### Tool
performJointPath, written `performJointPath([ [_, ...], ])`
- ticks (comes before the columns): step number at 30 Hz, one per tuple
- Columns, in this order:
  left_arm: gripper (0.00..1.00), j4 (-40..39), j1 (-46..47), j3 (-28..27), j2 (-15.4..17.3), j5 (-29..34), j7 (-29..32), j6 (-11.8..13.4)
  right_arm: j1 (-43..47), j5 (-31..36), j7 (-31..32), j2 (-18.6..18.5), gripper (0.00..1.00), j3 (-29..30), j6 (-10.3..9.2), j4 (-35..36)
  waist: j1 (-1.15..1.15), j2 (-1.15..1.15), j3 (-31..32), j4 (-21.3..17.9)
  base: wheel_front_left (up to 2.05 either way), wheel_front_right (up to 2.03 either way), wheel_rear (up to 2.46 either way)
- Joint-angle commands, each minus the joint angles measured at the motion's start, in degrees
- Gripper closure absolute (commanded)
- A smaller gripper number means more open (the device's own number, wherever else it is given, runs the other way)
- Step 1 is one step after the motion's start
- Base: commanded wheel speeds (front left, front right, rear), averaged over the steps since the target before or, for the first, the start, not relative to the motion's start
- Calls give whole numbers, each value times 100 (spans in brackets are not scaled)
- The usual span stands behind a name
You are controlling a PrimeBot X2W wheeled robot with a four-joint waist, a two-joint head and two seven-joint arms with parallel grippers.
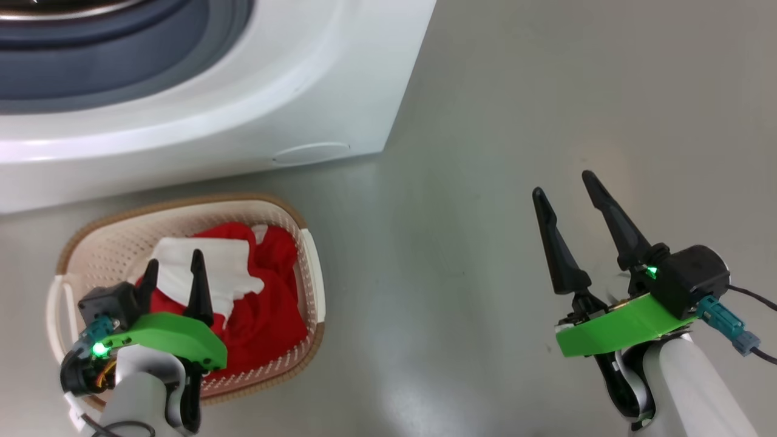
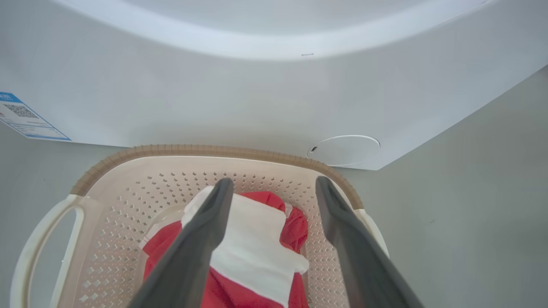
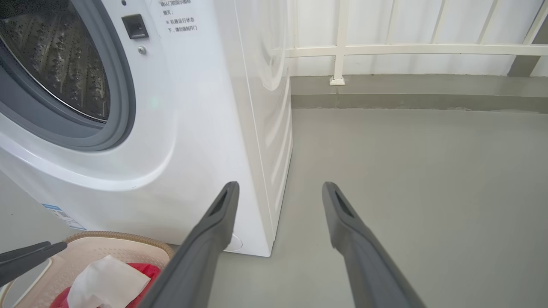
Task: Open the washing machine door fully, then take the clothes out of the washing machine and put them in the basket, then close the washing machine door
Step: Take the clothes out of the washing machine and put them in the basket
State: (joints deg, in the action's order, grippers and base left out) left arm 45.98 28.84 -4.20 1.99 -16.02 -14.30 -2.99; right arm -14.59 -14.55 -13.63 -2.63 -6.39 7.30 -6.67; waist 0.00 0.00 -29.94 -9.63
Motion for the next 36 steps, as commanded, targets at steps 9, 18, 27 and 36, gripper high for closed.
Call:
performJointPath([
  [9,0,-1169,-618,-29,89,224,-70,90,338,-59,-1,-25,0,-68,19,-141,0,0,932,217,0,0,0],
  [18,0,-2399,-1233,173,89,424,-70,102,703,32,120,-25,0,82,19,-238,0,0,1678,384,0,0,0],
  [27,0,-3381,-1993,406,154,668,80,221,1074,82,268,-25,0,179,19,-174,0,0,2248,434,0,0,0],
  [36,0,-4360,-2874,429,181,652,550,406,1419,133,379,-25,0,243,19,-100,0,0,2678,461,0,0,0],
])
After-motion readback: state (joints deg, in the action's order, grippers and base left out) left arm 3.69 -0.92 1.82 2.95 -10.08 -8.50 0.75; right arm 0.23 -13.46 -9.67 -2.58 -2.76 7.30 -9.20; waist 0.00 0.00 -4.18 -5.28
